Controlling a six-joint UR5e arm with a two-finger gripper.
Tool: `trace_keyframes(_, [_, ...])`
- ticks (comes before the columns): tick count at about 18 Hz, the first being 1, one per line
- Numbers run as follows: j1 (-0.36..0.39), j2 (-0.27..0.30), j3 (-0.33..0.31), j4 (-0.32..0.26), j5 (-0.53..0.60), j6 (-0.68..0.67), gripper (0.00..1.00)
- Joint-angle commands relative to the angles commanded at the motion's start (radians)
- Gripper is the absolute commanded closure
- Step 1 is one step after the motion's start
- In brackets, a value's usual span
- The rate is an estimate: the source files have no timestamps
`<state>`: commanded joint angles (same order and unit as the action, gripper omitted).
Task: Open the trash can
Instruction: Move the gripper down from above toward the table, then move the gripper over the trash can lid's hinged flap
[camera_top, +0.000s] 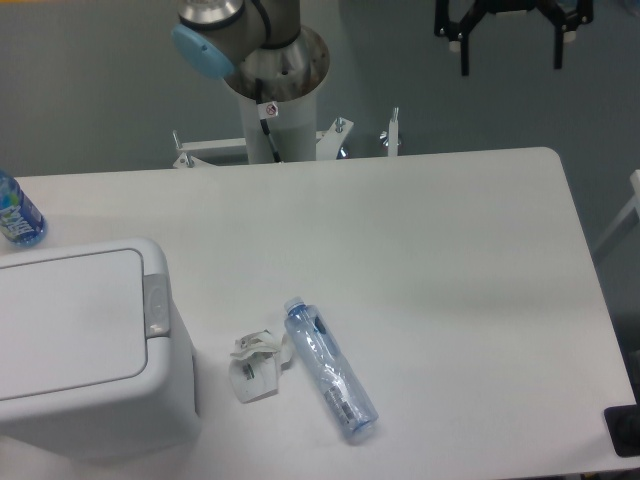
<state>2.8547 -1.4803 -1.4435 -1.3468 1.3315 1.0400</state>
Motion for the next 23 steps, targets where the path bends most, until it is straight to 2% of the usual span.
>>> trace_keyframes(3, [-0.003, -0.003, 0.005, 0.003, 0.0, -0.008, 0.0])
trace_keyframes(7, [-0.06, -0.015, -0.006, 0.02, 0.002, -0.056, 0.0])
trace_keyframes(10, [-0.145, -0.064, -0.006, 0.095, 0.005, -0.173, 0.0])
trace_keyframes(16, [-0.346, -0.173, -0.005, 0.219, 0.006, -0.497, 0.0])
trace_keyframes(19, [-0.419, -0.224, -0.003, 0.3, 0.003, -0.659, 0.0])
trace_keyframes(23, [-0.502, -0.273, -0.002, 0.377, 0.0, -0.845, 0.0])
